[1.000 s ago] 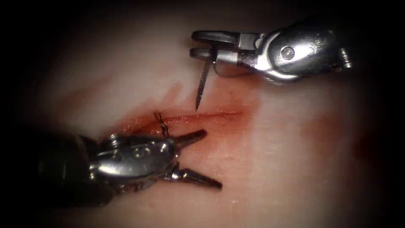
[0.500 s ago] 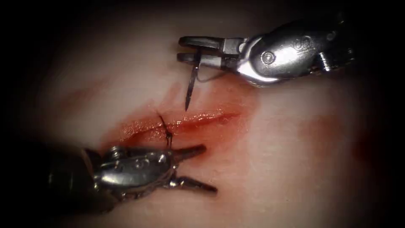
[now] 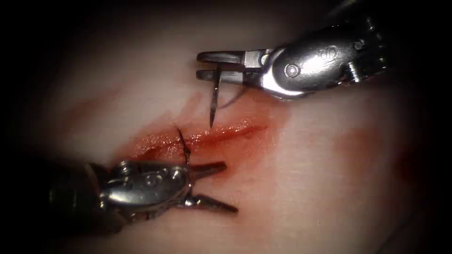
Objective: Wound Closure
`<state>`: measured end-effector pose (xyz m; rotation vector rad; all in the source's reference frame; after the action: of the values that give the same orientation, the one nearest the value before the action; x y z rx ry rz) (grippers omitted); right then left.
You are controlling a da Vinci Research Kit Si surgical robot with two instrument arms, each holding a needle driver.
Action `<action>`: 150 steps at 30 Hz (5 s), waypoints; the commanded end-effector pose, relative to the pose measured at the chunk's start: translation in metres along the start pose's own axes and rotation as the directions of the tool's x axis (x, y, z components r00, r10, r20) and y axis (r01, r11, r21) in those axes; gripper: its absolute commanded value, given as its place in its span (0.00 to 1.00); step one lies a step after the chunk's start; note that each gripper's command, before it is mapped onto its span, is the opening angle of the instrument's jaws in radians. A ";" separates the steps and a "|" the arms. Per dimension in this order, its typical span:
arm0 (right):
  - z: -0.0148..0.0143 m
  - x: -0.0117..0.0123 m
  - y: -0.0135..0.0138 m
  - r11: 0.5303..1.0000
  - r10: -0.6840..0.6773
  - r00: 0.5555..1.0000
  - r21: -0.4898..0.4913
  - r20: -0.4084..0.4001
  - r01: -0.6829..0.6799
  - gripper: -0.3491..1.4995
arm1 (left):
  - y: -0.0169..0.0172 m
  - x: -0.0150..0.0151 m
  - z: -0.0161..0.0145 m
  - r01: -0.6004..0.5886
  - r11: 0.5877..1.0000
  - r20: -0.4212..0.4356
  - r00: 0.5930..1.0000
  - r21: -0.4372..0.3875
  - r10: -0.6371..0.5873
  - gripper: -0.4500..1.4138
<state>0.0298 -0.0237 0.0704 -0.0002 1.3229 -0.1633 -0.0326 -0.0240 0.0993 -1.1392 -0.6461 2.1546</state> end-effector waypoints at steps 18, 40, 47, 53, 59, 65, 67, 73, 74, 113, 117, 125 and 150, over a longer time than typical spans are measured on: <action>0.0013 -0.0003 -0.0001 1.000 -0.016 1.000 -0.007 0.003 0.016 0.00 | 0.0003 -0.0001 0.0006 0.001 1.000 0.002 1.000 -0.008 -0.001 0.52; 0.0032 -0.0023 -0.0042 0.996 -0.086 0.996 0.039 0.039 0.084 0.00 | 0.0003 0.0003 -0.0001 0.002 1.000 0.004 1.000 -0.018 -0.002 0.48; 0.0027 -0.0029 -0.0055 0.993 -0.104 0.994 0.055 0.045 0.102 0.00 | 0.0000 0.0003 -0.0003 0.001 1.000 0.005 1.000 -0.021 -0.001 0.46; 0.0033 -0.0035 -0.0070 0.990 -0.119 0.991 0.077 0.052 0.115 0.00 | 0.0000 0.0002 -0.0003 0.001 1.000 0.004 1.000 -0.018 -0.001 0.46; 0.0035 -0.0034 -0.0067 0.991 -0.105 0.993 0.084 0.053 0.101 0.00 | 0.0000 0.0003 -0.0003 0.001 1.000 0.004 1.000 -0.018 -0.001 0.46; 0.0042 -0.0049 -0.0083 0.992 -0.049 0.997 0.123 0.067 0.041 0.00 | 0.0000 0.0003 -0.0003 0.001 1.000 0.004 1.000 -0.018 -0.001 0.46; 0.0043 -0.0059 -0.0090 0.991 -0.030 0.997 0.129 0.077 0.020 0.00 | -0.0001 0.0003 -0.0003 0.000 1.000 0.004 1.000 -0.016 0.000 0.45; 0.0036 -0.0056 -0.0080 0.993 -0.006 0.997 0.115 0.073 -0.002 0.00 | -0.0002 0.0003 -0.0004 0.000 1.000 0.003 1.000 -0.014 0.000 0.45; 0.0033 -0.0048 -0.0073 0.995 0.003 0.998 0.102 0.070 -0.010 0.00 | -0.0002 0.0003 -0.0004 0.000 1.000 0.003 1.000 -0.014 0.000 0.45; 0.0035 -0.0015 -0.0007 0.960 0.277 0.960 -0.023 -0.025 -0.278 0.00 | -0.0007 -0.0005 0.0002 -0.007 1.000 0.009 1.000 -0.006 0.007 0.43; 0.0034 -0.0016 -0.0004 0.950 0.312 0.950 -0.019 -0.028 -0.313 0.00 | -0.0007 -0.0005 0.0002 -0.007 1.000 0.009 1.000 -0.006 0.007 0.43; 0.0031 -0.0020 0.0002 0.937 0.344 0.939 -0.069 -0.014 -0.344 0.00 | -0.0007 -0.0005 0.0002 -0.007 1.000 0.009 1.000 -0.006 0.007 0.43; 0.0030 -0.0029 0.0009 0.844 0.522 0.852 -0.114 -0.047 -0.524 0.00 | -0.0007 -0.0005 0.0002 -0.007 1.000 0.011 1.000 -0.005 0.007 0.43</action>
<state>0.0315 -0.0224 0.0735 0.2605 1.2948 0.4090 -0.0318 -0.0234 0.0995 -1.1344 -0.6500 2.1682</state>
